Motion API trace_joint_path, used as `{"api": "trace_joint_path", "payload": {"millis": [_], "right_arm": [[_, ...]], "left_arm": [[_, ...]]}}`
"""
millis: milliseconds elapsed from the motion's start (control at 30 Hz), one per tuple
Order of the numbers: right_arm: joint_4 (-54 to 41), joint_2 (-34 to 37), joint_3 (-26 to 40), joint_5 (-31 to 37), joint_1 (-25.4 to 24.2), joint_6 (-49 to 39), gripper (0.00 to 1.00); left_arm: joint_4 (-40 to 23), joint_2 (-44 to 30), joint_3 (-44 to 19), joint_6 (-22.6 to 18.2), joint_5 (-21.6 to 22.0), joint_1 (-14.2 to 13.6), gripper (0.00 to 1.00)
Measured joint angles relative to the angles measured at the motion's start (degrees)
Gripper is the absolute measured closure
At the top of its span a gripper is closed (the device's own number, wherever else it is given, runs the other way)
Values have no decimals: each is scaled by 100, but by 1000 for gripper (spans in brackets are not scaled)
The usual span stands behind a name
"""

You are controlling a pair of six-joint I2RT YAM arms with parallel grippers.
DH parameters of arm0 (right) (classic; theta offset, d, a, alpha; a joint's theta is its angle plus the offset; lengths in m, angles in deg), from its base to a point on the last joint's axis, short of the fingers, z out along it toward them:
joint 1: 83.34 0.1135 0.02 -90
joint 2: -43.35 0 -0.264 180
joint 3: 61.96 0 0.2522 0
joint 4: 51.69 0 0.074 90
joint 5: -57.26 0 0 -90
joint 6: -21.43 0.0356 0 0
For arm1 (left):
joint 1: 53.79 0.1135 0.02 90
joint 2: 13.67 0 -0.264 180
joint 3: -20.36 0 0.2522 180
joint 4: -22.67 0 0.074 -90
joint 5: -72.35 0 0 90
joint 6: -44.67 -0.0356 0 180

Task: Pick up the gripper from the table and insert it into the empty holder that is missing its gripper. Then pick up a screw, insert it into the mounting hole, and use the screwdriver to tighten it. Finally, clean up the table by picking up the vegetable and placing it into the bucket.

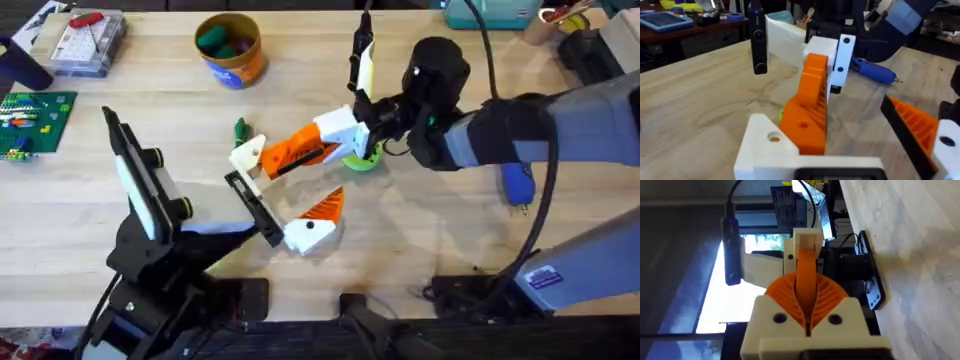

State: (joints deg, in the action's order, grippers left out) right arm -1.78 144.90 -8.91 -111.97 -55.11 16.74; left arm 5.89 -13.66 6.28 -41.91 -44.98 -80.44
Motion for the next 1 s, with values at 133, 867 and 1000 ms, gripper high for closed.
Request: {"api": "trace_joint_path", "payload": {"millis": [133, 867, 1000], "right_arm": [[577, 102, 2, -240, 42, 215, 982], [145, 131, 31, 124, -82, 47, 982], [140, 131, 31, 227, -256, 11, 982]], "left_arm": [[27, 0, -1, -65, -73, -5, 10], [-1, 0, 0, -13, -187, -11, 10], [-1, 0, 0, -13, -185, -11, 10]]}}
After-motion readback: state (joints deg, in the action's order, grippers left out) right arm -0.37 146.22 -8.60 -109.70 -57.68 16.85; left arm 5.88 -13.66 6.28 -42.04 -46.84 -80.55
